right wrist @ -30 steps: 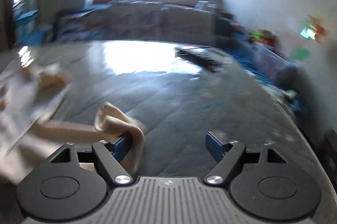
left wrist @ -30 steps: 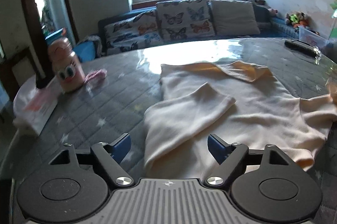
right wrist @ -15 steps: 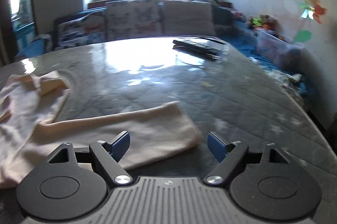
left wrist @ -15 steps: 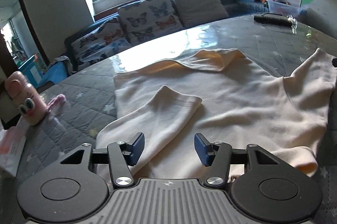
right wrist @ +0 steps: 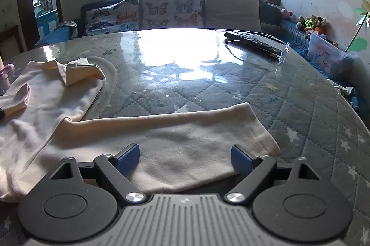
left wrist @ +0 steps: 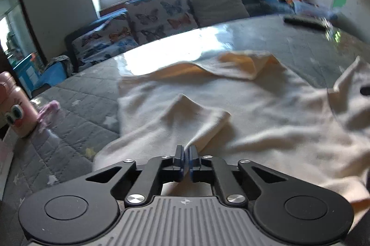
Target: Fold clothes
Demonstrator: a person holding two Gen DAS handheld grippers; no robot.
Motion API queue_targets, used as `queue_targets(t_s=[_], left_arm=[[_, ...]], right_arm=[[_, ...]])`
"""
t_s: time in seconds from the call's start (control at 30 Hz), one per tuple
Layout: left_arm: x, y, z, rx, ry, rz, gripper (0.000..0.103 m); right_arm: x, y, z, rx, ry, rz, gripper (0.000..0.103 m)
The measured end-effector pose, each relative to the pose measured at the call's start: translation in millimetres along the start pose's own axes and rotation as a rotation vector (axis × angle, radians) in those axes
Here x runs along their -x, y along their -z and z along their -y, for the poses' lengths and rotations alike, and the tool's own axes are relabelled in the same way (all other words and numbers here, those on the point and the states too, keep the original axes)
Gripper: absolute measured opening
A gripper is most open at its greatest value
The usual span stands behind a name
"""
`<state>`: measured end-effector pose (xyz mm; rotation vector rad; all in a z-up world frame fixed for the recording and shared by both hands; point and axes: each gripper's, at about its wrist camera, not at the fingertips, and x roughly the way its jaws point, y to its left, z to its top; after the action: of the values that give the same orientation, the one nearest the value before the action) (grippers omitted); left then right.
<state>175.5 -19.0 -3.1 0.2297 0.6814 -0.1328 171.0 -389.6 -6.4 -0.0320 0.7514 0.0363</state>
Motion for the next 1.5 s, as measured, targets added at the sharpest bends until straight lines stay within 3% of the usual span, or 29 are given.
queue_targets(t_s=[0.13,0.3,0.43,0.6,0.7,0.83,0.87,0.97,1.0,1.2,1.3,1.5], left_arm=[[27,-5,-43,0.146,-0.060,0.054,0.003],[63,7,-97,0.277,-0.190,0.107,0.003],[77,33,-139,0.399,-0.301,0.074,0.003],[72,82,-181,0.562,-0.441,-0.056,0.003],[71,106,-193,0.618,-0.476,-0.118,0.004],[85,107,-182,0.571,-0.441,-0.082,0.009],[85,103,-176,0.552,-0.429,-0.066,0.015],[83,88,-166,0.519,-0.404,-0.026,0.046],[79,84,-164,0.504,-0.405,-0.024,0.049],[49,68,-163,0.439,-0.427,-0.060,0.046],[32,70,-171,0.421,-0.441,-0.098,0.031],[23,73,-189,0.389,-0.520,-0.115,0.031]], right_arm=[[-2,-1,2,-0.007,0.000,-0.004,0.091],[-3,-1,1,-0.006,0.003,-0.004,0.092],[-4,-1,1,-0.009,0.006,-0.003,0.092],[-6,0,3,-0.014,0.009,-0.004,0.096],[-6,0,3,-0.014,0.010,-0.004,0.096],[-6,0,2,-0.013,0.014,-0.006,0.096],[-7,-1,2,-0.013,0.015,-0.007,0.097],[-8,-1,1,-0.013,0.019,-0.009,0.097],[-8,-1,0,-0.014,0.019,-0.009,0.097],[-9,-1,1,-0.015,0.017,-0.010,0.098],[-11,-2,3,-0.017,0.018,-0.008,0.100],[-16,-5,6,-0.033,0.025,-0.004,0.102]])
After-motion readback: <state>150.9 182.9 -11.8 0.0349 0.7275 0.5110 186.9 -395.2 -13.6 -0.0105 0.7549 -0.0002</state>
